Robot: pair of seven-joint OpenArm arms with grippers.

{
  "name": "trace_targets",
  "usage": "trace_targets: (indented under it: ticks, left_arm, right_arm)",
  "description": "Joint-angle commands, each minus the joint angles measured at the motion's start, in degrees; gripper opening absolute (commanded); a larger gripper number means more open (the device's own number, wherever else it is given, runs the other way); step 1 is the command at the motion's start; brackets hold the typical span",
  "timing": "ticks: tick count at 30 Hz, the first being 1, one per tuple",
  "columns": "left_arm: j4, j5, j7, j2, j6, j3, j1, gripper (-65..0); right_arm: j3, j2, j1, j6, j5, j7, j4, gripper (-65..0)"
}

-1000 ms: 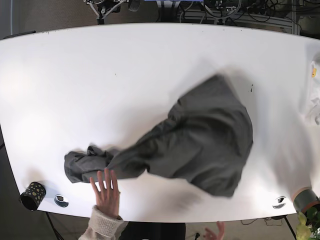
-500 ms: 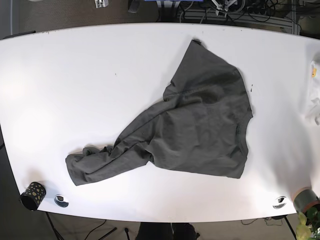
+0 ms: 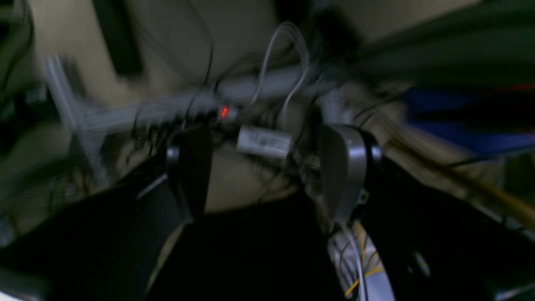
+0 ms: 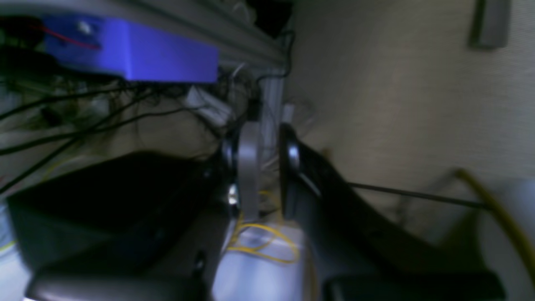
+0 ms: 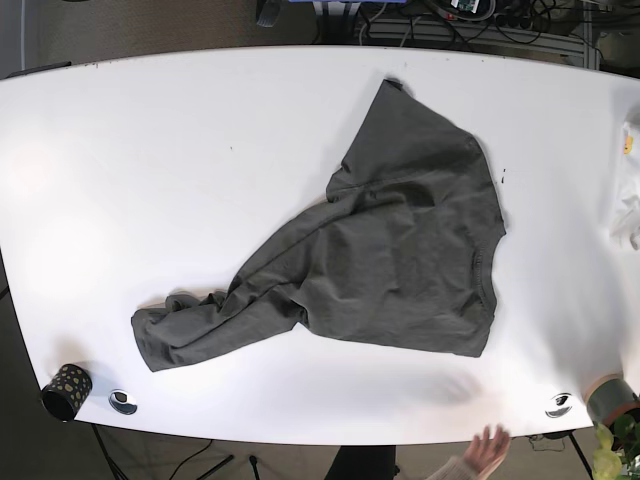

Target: Fold the T-shirt properly

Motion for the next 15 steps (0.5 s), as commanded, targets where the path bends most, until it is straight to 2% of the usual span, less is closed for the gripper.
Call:
trace_targets:
  ticks: [1,5,10,15]
  left_arm:
    - [4.53,-0.08,-0.22,-0.5,0.36,-0.44,3.34,-28.3]
    - [12.09,-0.43,-0.22,-0.5,0.36,-2.99,7.03,-28.3]
    - [19.74,-7.99,1.19,-0.86,0.28,-8.44,7.91,-28.3]
    - [25.01,-15.29,2.95,-2.44,0.28,-13.27,7.47,-28.3]
  right_arm:
    - [1.08,0.47,-3.28,0.12,0.25,1.0,3.85,-57.5]
    - [2.92,0.47,-7.85,0.12,0.34,1.0,10.88,-57.5]
    - [6.18,0.38,-12.07,0.12,0.78,1.0,19.06,-57.7]
    - [9.17,0.73,-12.33,0.2,9.21,0.91,24.51,-57.7]
